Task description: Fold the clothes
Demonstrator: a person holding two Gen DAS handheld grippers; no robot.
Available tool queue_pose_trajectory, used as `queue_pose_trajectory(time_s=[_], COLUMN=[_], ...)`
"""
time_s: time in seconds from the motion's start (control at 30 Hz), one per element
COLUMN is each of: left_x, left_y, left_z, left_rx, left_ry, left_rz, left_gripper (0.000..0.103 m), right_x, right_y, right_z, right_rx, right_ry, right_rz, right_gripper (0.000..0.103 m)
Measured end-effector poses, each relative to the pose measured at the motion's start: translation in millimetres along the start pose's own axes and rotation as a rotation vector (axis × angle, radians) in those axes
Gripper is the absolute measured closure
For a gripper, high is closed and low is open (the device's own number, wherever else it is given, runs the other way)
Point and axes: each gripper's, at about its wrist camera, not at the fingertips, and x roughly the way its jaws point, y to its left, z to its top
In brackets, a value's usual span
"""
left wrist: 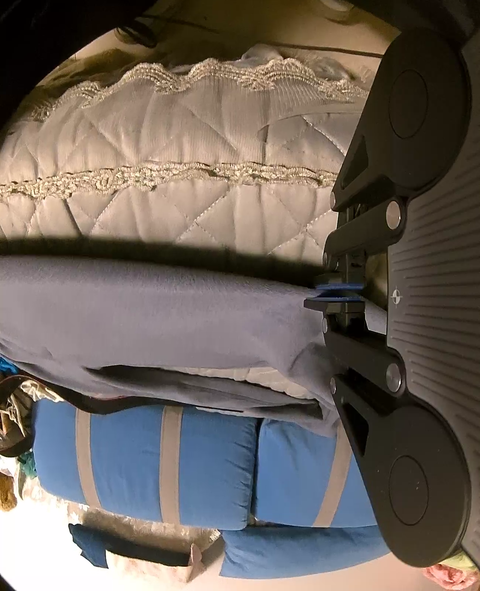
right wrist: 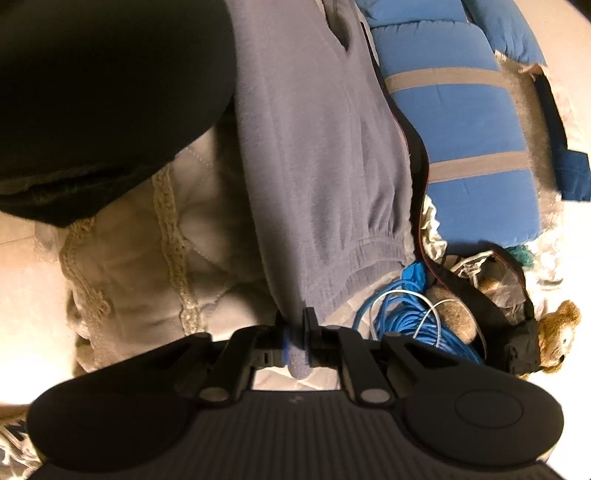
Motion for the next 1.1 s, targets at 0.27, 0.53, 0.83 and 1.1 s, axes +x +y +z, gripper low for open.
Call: queue_pose_trajectory(time_s=[0.27,0.53,0.83,1.1], left_x=[-3.1,-7.8,-10.6,-14.5], left_y=[2.4,-6.3,-9.8,-5.7], left_z=[-10.3,-10.2,-8.1,-13.8], left_rx=[-0.045,-0.02,-0.002,-0.035], left_ry=[0.029,0.045,0.058,0.081], left_rz=[0.022,0.053,0.061,0.053], left_gripper=[0.06,0.056,0.055,0.054], right_x=[-16.8,14.6,46.4,118.0], right_y=[-84.1,-148.0,-180.4,-164.7], right_z=[-11.9,-21.9,-34.3,-36.0], right_rx=[0.62,1.124,1.282,1.346], right_ry=[-0.075,-0.213,-0.217,-0.106], right_rz=[0.166,0.34,0.324,0.367], right_gripper=[0.028,0.028,0.029,0.05])
